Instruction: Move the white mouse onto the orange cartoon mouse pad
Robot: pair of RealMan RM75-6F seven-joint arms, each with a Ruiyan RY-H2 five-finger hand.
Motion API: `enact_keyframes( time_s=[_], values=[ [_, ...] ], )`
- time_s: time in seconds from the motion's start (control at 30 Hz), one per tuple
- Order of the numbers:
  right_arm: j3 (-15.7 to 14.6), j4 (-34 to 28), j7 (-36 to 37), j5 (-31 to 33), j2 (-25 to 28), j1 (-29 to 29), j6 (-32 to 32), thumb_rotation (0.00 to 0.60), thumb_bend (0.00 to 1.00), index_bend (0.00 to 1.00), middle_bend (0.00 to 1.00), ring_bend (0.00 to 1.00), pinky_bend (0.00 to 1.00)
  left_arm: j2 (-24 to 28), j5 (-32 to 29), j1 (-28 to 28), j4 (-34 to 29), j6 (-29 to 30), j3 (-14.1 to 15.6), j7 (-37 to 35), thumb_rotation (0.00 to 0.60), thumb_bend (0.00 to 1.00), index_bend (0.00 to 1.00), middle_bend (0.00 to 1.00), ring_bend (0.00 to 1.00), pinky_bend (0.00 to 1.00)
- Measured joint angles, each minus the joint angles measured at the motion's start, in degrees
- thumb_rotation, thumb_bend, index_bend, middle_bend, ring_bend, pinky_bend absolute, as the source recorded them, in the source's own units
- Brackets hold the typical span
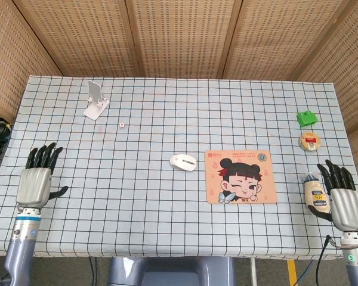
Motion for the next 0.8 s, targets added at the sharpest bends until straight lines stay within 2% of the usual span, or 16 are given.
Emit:
enact_keyframes(
  time_s=[0.17,0.33,0.43,0.63,0.8],
  values=[
    [0.2,0.1,-1.2,0.2,-0.9,0.4,-0.3,0.6,0.08,0.0,0.0,0.0,0.0,0.8,3.4,4.6,3.0,3.5,1.0,-3.1,0.6,0.13,0.09,0.0,0.0,0.0],
    [0.7,-1.4,-3.5,0.6,-1.7,1.7,-1.6,0.6,0.08,0.0,0.0,0.0,0.0,2.1,3.9,6.1,3.5,2.9,-1.0,-6.4,0.6,0.13,0.09,0.0,0.0,0.0],
    [1.6,-4.7,-6.5,0.8,-1.9,3.7,-3.4,0.6,0.08,0.02,0.0,0.0,0.0,2.6,3.9,6.5,3.6,1.4,-1.8,-7.7,0.6,0.13,0.09,0.0,0.0,0.0],
    [5.3,-13.5,-17.6,3.8,-3.9,9.9,-8.2,0.6,0.09,0.04,0.0,0.0,0.0,3.5,3.7,7.4,3.9,-1.0,-3.8,-9.9,0.6,0.13,0.09,0.0,0.0,0.0],
    [9.7,-18.1,-30.3,12.2,-10.1,17.5,-12.2,0.6,0.09,0.04,0.0,0.0,0.0,4.1,3.6,8.0,4.2,-2.5,-5.1,-11.1,0.6,0.13,0.09,0.0,0.0,0.0]
  ],
)
